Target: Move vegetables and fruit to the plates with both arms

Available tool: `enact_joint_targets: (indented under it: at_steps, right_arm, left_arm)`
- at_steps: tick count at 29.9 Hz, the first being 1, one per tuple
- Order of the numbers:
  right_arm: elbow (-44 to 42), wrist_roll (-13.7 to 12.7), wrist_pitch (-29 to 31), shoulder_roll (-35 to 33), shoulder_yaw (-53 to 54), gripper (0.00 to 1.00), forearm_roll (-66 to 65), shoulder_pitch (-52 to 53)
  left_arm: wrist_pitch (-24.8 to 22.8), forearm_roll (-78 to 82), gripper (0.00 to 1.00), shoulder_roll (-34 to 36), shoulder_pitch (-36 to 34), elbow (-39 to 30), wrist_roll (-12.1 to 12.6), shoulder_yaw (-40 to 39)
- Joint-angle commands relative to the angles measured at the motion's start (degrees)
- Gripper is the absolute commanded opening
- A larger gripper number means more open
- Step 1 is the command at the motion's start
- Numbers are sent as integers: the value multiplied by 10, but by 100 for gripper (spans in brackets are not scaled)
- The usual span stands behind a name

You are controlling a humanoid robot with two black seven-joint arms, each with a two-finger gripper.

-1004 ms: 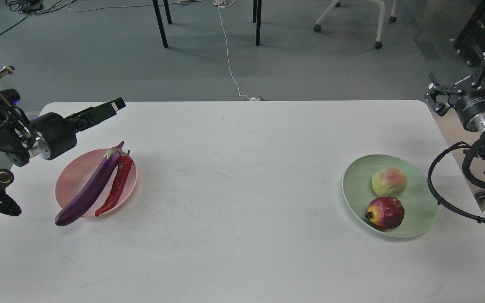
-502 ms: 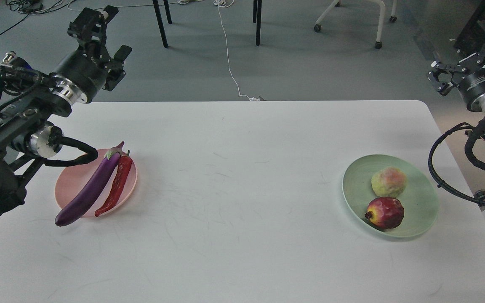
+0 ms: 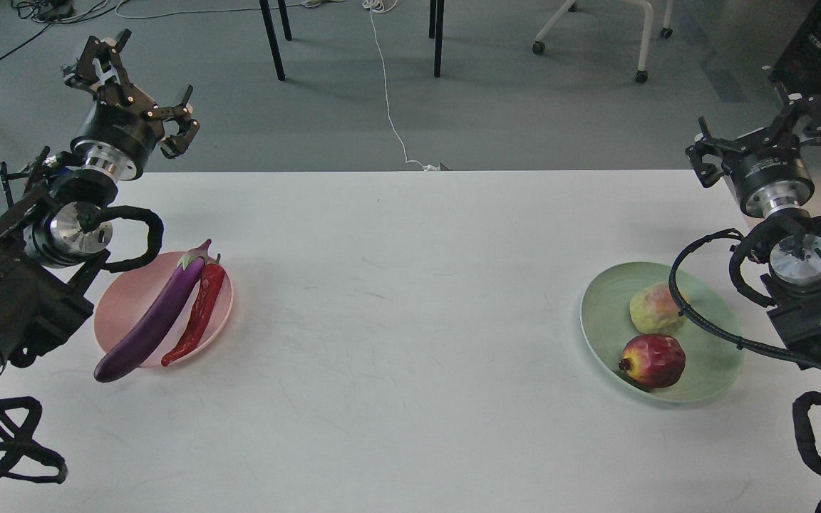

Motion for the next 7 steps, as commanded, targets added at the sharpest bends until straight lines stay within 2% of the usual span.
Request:
enact_joint_targets:
  at_steps: [1, 7]
  right_arm:
    - [-1, 1, 0, 2, -4, 99, -1, 0]
    - [-1, 2, 0, 5, -4, 99, -1, -1]
  left_arm:
    - [0, -1, 98, -16, 3, 17, 0, 4]
    - [-11, 0, 98, -27, 6, 33, -1, 9]
